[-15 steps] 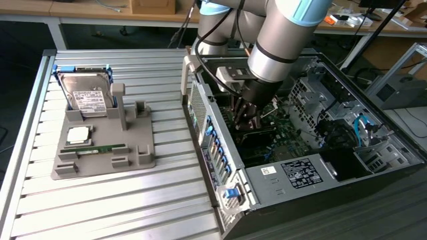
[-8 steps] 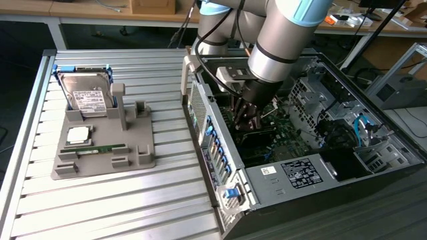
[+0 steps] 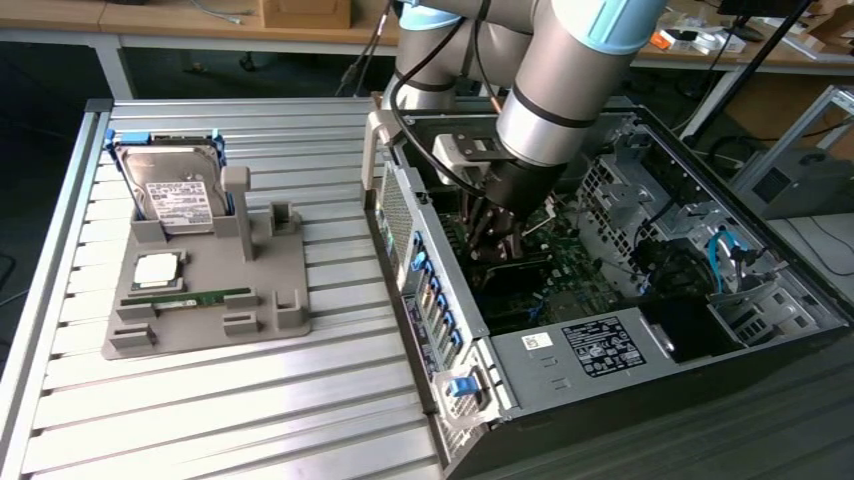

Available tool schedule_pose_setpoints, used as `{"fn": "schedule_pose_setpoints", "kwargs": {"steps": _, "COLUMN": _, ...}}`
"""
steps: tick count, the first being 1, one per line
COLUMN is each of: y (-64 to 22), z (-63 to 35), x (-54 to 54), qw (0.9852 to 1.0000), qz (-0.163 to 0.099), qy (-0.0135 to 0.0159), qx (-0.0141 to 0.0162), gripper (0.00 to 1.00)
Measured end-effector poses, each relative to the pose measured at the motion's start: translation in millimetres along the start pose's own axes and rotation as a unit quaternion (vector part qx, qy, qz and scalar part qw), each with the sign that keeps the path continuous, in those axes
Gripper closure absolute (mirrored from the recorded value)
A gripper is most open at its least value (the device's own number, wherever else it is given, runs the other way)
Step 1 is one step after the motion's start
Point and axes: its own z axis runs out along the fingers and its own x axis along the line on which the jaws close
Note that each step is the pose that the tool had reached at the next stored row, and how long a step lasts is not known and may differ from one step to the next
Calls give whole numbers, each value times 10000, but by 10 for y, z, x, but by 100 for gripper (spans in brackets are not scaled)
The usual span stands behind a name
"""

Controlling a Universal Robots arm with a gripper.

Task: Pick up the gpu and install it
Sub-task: 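Press down on the gpu until it lock into place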

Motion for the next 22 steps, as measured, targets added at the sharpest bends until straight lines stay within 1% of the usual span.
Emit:
{"fn": "schedule_pose_setpoints", "kwargs": {"steps": 8, "y": 0, "z": -3, "x": 10, "qw": 10000, "qz": 0, "qy": 0, "qx": 0, "gripper": 89}}
{"fn": "schedule_pose_setpoints", "kwargs": {"steps": 16, "y": 8, "z": -108, "x": 10, "qw": 10000, "qz": 0, "qy": -1, "qx": 1, "gripper": 89}}
{"fn": "schedule_pose_setpoints", "kwargs": {"steps": 22, "y": 6, "z": -90, "x": 14, "qw": 10000, "qz": 0, "qy": -2, "qx": 1, "gripper": 89}}
